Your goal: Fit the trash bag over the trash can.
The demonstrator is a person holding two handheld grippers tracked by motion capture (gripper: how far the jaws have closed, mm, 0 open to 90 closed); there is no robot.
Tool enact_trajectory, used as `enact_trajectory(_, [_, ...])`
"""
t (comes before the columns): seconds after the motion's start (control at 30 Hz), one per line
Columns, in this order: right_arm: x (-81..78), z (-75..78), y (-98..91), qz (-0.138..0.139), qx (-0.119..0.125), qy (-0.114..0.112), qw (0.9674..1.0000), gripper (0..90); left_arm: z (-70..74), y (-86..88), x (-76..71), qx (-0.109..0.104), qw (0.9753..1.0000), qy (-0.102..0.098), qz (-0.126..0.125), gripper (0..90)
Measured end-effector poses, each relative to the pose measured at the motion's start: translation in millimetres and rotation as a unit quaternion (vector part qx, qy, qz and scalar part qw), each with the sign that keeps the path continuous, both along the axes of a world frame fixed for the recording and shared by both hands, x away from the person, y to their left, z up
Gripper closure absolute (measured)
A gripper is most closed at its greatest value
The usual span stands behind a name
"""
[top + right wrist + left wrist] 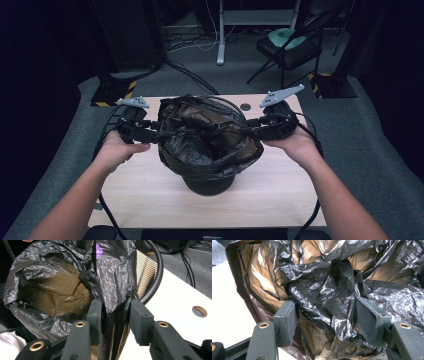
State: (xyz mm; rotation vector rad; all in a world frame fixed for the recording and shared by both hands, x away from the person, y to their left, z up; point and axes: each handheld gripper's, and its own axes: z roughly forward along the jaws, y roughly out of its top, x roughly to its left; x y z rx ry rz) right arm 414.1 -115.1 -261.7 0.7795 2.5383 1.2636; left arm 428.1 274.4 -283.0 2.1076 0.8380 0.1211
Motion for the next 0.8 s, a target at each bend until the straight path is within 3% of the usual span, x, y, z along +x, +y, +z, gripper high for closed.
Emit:
enact_trajectory(0.27, [9.0, 1.0, 3.2, -0.005, -0.010, -0.011, 0.9999, 62.0, -1.0, 1.8, 7.3, -0.009, 0.9999, 0.011, 0.005, 36.4])
enact_trajectory(0.4, [11.9, 5.0, 3.0, -0.013, -0.004, -0.026, 0.9996, 60.7, 5.3, 5.5, 8.2, 0.006, 1.0000, -0.002, 0.005, 36.5])
enact_trajectory(0.53, [15.4, 10.5, 0.7, -0.016, -0.002, -0.035, 0.9993, 65.9, 15.9, 13.5, 13.0, -0.009, 0.9996, -0.022, 0.014, 36.5])
enact_trajectory(0.67, [25.0, 12.6, -1.2, -0.023, -0.001, -0.042, 0.9989, 70.5, 21.6, 13.0, 31.1, 0.000, 0.9986, -0.044, 0.027, 37.0])
enact_trajectory(0.8, [41.7, 10.4, -1.5, -0.031, 0.000, -0.033, 0.9990, 67.1, 18.0, 8.1, 55.2, -0.011, 0.9989, -0.031, 0.034, 36.8])
